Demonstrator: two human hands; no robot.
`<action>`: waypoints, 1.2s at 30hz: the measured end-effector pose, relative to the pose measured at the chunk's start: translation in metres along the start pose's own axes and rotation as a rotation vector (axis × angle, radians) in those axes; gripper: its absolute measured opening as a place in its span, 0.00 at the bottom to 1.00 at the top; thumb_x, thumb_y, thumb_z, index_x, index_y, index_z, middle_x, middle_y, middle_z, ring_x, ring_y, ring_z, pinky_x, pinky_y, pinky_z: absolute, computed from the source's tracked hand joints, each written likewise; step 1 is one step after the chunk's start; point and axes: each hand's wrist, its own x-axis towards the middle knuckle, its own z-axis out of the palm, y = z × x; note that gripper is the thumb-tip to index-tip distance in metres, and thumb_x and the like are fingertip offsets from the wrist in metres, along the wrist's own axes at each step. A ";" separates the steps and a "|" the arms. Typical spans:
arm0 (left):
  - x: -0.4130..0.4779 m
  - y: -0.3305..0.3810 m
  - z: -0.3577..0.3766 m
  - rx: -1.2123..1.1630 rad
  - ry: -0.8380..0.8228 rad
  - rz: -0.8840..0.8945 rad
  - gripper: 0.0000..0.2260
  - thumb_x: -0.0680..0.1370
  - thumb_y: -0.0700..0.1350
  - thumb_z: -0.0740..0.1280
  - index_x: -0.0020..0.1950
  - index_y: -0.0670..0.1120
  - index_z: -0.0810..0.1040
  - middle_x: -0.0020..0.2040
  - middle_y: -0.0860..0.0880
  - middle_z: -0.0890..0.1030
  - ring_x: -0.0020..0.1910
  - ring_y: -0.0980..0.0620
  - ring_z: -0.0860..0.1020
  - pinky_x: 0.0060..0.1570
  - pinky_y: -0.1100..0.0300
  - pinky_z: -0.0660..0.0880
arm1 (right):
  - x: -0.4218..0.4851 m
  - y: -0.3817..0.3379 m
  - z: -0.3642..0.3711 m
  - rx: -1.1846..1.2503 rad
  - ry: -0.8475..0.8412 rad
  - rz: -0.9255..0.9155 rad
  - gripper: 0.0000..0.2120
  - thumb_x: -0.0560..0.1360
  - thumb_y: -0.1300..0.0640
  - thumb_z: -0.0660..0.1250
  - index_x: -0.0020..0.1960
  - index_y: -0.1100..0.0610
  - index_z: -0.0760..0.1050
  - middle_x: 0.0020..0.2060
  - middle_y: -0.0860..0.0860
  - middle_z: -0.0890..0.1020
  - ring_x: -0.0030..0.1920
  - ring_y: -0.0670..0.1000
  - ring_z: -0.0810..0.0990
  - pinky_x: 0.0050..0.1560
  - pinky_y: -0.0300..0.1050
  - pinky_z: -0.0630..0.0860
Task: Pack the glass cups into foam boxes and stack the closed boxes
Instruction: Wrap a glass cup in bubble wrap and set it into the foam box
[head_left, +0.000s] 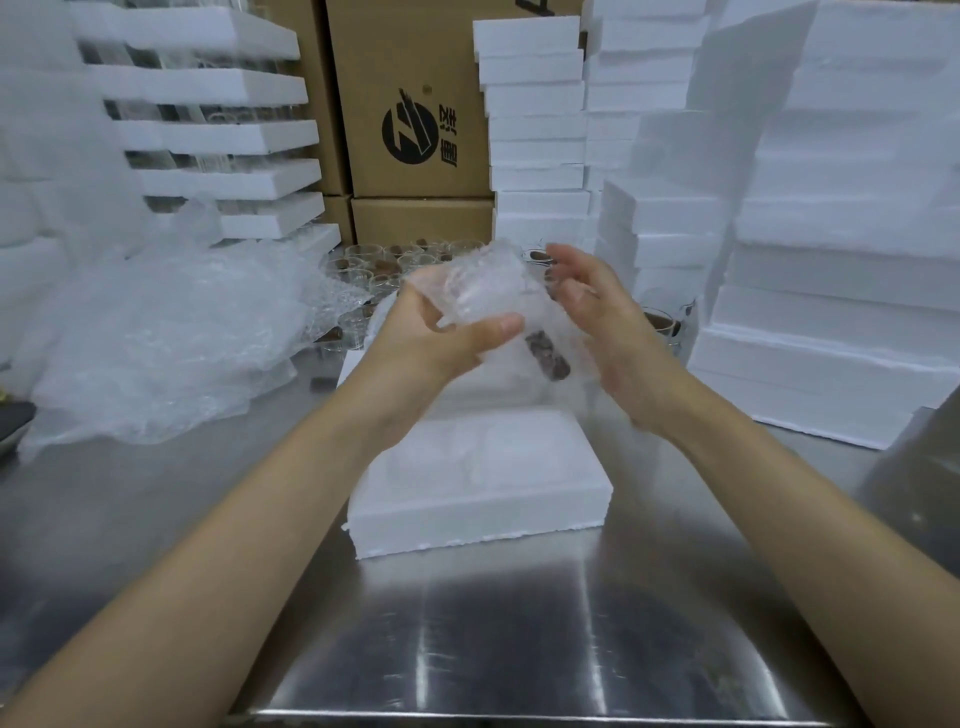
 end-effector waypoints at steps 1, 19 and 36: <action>0.000 0.001 -0.002 -0.084 -0.005 0.012 0.31 0.69 0.42 0.75 0.69 0.48 0.67 0.64 0.48 0.78 0.62 0.48 0.78 0.63 0.48 0.74 | 0.000 0.002 -0.001 0.044 -0.042 0.019 0.26 0.72 0.37 0.67 0.68 0.39 0.67 0.64 0.41 0.71 0.61 0.34 0.74 0.58 0.45 0.72; -0.004 0.000 0.002 0.043 -0.042 -0.128 0.18 0.76 0.36 0.69 0.63 0.51 0.74 0.58 0.45 0.82 0.54 0.46 0.82 0.51 0.52 0.81 | -0.013 -0.001 0.030 -0.634 0.064 -0.347 0.34 0.68 0.57 0.76 0.71 0.52 0.68 0.62 0.47 0.74 0.61 0.41 0.71 0.59 0.27 0.64; -0.013 -0.010 0.022 0.598 0.002 0.156 0.25 0.75 0.48 0.64 0.73 0.53 0.67 0.64 0.60 0.71 0.57 0.71 0.69 0.53 0.81 0.63 | -0.015 -0.004 0.034 -0.606 0.242 -0.090 0.20 0.74 0.67 0.60 0.64 0.55 0.75 0.47 0.56 0.84 0.47 0.57 0.81 0.50 0.55 0.76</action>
